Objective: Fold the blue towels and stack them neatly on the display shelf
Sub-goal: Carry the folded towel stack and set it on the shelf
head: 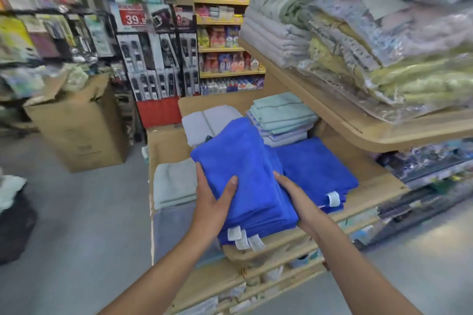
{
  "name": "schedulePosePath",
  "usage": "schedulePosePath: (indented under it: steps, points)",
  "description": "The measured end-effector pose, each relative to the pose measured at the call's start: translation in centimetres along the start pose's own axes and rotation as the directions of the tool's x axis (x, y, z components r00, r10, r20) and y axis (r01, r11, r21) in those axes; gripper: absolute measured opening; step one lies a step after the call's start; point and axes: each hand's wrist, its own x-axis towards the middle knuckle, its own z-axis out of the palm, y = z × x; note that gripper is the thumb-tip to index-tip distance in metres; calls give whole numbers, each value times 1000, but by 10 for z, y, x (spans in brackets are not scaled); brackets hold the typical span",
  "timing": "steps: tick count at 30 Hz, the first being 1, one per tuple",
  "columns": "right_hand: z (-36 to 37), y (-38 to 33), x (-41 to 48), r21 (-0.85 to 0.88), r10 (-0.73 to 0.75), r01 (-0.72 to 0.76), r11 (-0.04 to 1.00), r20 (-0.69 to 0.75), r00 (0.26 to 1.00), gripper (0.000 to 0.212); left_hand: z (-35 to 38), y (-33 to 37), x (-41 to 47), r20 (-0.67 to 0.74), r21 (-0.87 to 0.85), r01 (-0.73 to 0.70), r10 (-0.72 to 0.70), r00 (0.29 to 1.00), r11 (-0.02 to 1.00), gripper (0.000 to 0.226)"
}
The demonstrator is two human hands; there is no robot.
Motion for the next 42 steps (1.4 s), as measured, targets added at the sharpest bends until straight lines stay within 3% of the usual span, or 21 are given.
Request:
schedulePosePath:
  steps: [3,7,9,12,14,19,21,25,28,31,33,35,38,40,42]
  points:
    - [-14,-2,6,-93,25,-24,995,5,1000,75,13,-12,-5,-54,-51,20,-23,998,998,93]
    - [-26,2,13,-139,41,-40,989,8,999,77,27,-25,-9,-94,-72,39,-46,995,997,76]
    - [-29,7,19,-157,52,-46,987,37,998,63,31,-34,-9,-104,-74,77,-85,991,994,75]
    - [-33,13,26,-187,75,-60,980,74,994,27,39,-44,-9,-144,-84,160,-170,975,984,73]
    - [-35,15,30,-183,80,-62,981,89,993,21,43,-48,-10,-176,-75,183,-194,965,980,73]
    - [-37,30,38,-72,82,-73,995,128,988,54,41,-44,-12,-205,-59,262,-268,941,963,97]
    - [-39,36,40,-68,118,-111,992,118,986,57,41,-44,-13,-215,-31,275,-275,937,961,94]
    - [-45,37,49,-144,202,-188,972,97,975,61,44,-49,-6,-249,118,319,-283,926,940,91]
    - [-42,31,54,-234,251,-237,943,31,968,66,46,-50,1,-303,333,386,-290,908,860,91]
    - [-31,18,60,-360,166,-157,920,-3,986,61,46,-56,-3,-357,532,377,-203,912,758,81]
    - [-25,5,61,-560,73,-51,827,16,997,57,46,-62,-8,-364,697,329,-80,928,638,77]
    - [-28,-14,61,-775,-110,143,616,96,989,46,47,-64,-11,-325,833,247,76,943,496,82]
    - [-65,-50,63,-755,-408,504,419,339,847,33,51,-60,-5,-103,940,8,259,960,342,79]
    - [-104,-69,75,-779,-443,565,274,419,793,33,55,-53,5,52,930,-148,279,959,336,76]
    - [-140,-70,89,-866,-328,491,100,437,838,40,59,-45,18,126,903,-211,239,963,374,77]
